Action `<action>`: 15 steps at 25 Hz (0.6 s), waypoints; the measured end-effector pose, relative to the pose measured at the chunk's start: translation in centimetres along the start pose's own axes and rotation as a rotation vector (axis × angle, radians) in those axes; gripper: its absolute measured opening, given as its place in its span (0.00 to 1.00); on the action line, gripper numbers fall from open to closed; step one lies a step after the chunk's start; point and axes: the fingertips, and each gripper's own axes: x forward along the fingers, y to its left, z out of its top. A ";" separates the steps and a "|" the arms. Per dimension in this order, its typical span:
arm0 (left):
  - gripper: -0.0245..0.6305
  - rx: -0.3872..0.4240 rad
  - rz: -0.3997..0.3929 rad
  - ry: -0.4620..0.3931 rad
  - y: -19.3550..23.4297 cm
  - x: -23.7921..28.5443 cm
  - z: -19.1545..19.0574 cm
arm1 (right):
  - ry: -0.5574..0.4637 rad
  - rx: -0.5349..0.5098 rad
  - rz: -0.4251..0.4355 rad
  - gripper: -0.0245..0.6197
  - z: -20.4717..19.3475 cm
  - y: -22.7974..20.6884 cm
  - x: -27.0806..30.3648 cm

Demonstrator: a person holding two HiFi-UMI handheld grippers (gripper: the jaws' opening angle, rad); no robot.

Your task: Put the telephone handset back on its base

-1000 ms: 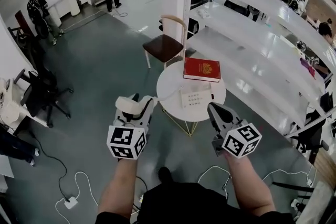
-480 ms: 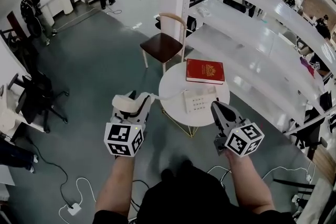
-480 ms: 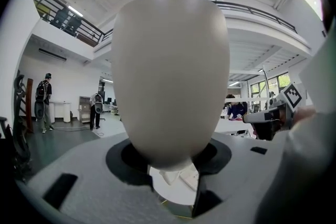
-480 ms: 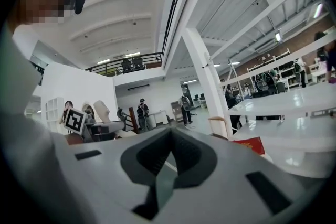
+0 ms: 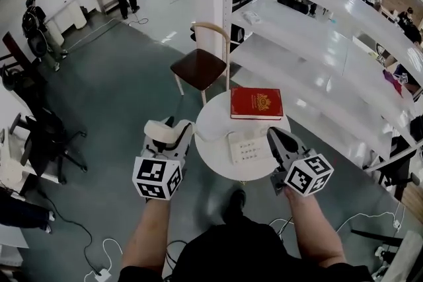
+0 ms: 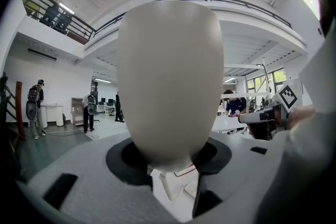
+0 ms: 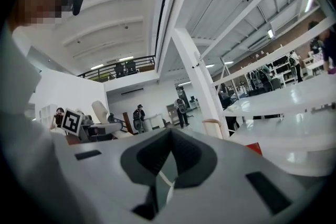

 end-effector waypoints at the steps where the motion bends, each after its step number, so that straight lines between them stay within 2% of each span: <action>1: 0.35 0.006 -0.003 0.000 0.2 1.5 0.4 | -0.005 0.003 -0.001 0.05 0.5 -1.1 0.9; 8: 0.35 0.032 -0.036 0.034 0.3 10.4 0.9 | 0.000 0.015 0.002 0.05 2.6 -8.1 6.5; 15: 0.35 0.064 -0.119 0.110 -0.2 15.2 -1.6 | 0.048 0.039 -0.030 0.05 1.8 -10.5 9.3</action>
